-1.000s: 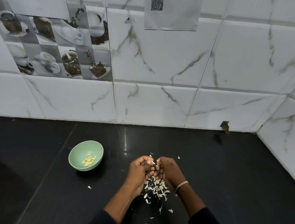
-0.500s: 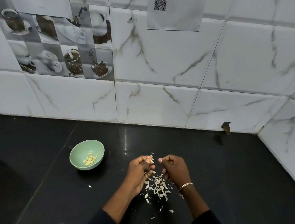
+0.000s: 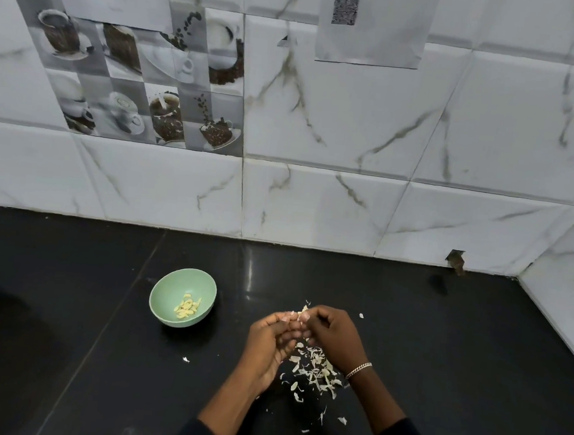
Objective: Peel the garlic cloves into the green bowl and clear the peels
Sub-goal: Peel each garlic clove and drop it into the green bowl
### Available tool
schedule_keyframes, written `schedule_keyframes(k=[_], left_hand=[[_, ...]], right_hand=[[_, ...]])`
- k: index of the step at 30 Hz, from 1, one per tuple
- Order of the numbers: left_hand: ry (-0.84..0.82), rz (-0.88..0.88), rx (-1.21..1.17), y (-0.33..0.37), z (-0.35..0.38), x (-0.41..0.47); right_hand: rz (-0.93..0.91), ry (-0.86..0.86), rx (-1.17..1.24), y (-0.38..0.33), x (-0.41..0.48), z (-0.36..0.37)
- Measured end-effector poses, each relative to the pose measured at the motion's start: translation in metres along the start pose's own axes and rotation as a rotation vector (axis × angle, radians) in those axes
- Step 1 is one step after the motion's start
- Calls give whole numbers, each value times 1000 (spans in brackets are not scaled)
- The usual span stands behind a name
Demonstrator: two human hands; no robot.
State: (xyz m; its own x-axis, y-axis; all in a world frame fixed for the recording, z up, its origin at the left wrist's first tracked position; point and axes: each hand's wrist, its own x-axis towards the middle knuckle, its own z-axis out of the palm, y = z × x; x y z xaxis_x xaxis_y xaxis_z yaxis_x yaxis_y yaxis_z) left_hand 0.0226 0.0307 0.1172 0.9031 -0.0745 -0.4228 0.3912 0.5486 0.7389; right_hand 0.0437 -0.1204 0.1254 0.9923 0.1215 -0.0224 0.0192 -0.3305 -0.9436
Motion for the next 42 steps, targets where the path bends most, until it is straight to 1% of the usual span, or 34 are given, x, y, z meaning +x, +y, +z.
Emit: schedule_keyframes(k=[2, 4, 6, 8, 11, 13, 19, 24, 28, 32, 36, 40, 42], left_hand=[[58, -18, 26, 0, -13, 2], [114, -45, 126, -1, -26, 2], [154, -80, 210, -4, -41, 0], [190, -116, 233, -7, -52, -4], [240, -145, 207, -7, -67, -8], [263, -148, 173, -3, -76, -8], [321, -114, 97, 13, -111, -7], [370, -123, 65, 15, -137, -7], [381, -132, 41, 12, -145, -4], [371, -132, 40, 10, -142, 1], [334, -138, 77, 9, -127, 12], [291, -121, 169, 5, -110, 23], [248, -117, 236, 0, -93, 28]], right_hand=[[-6, -24, 22, -3, 8, 10], [-18, -51, 55, -9, 17, 23], [-24, -103, 66, -20, 30, 43], [-20, -165, 45, -29, 44, 67], [-21, -252, -19, -37, 72, 105], [-9, -280, -58, -40, 88, 130], [39, -285, -172, -56, 123, 196], [37, -315, -310, -61, 142, 223], [56, -292, -295, -60, 148, 223], [53, -251, -204, -56, 142, 202], [24, -228, -191, -40, 120, 158], [62, -210, -177, -13, 85, 96], [106, -156, -178, 7, 65, 56]])
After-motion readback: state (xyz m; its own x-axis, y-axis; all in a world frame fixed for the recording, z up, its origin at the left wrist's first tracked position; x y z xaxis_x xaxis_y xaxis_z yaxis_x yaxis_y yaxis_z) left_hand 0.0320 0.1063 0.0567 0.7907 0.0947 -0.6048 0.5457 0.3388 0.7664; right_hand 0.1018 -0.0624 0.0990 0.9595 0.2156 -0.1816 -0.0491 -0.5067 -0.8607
